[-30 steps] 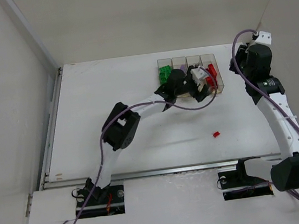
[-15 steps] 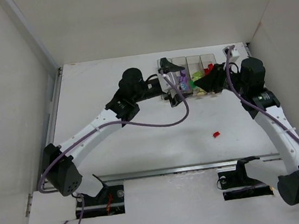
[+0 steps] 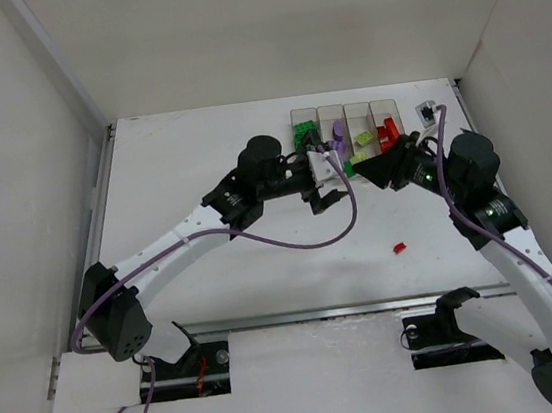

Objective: Sort the legos into containers by color

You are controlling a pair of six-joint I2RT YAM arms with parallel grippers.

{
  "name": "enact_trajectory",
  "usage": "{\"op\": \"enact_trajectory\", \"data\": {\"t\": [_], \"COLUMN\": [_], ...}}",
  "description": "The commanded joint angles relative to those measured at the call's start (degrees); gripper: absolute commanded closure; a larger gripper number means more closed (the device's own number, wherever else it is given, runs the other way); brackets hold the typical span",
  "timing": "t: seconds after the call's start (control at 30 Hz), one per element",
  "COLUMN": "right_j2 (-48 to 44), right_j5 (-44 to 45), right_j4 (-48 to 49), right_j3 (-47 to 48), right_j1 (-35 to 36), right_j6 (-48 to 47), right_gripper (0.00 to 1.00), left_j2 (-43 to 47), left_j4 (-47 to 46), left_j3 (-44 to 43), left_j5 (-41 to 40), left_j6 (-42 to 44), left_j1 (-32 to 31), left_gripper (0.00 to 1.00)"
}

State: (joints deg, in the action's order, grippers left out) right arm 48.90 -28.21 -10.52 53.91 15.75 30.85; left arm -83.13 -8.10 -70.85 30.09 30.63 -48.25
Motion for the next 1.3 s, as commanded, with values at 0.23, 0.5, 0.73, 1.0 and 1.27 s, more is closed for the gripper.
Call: {"op": "enact_trajectory", "data": {"t": [0.23, 0.5, 0.73, 1.0, 1.27], "right_j2": [-0.83, -0.83, 0.22, 1.9, 1.9], "right_j5": [5.97, 5.97, 5.97, 5.45, 6.58], "right_j4": [3.58, 3.58, 3.58, 3.58, 3.58], "right_j3": [-0.92, -1.44, -1.44, -1.44, -0.82], "right_j1": [3.85, 3.85, 3.85, 4.38, 4.38], "right_j6": [3.25, 3.25, 2.72, 2.72, 1.67], "right_gripper": [1.0, 1.0, 1.0, 1.0, 1.0], "left_j2": [-0.1, -1.33, -1.33, -0.8, -0.8], "left_j4": [-4.91, -4.91, -4.91, -5.44, -4.91], "left_j3": [-2.01, -3.15, -4.21, -3.59, -3.07], "left_j5": [3.13, 3.75, 2.09, 1.03, 3.22], "left_j6": [-8.57, -9.1, -9.1, -9.1, -8.57], "left_j1": [0.09, -0.44, -0.97, -0.97, -0.97], "left_gripper": [0.24, 0.32, 0.34, 0.54, 1.0]}}
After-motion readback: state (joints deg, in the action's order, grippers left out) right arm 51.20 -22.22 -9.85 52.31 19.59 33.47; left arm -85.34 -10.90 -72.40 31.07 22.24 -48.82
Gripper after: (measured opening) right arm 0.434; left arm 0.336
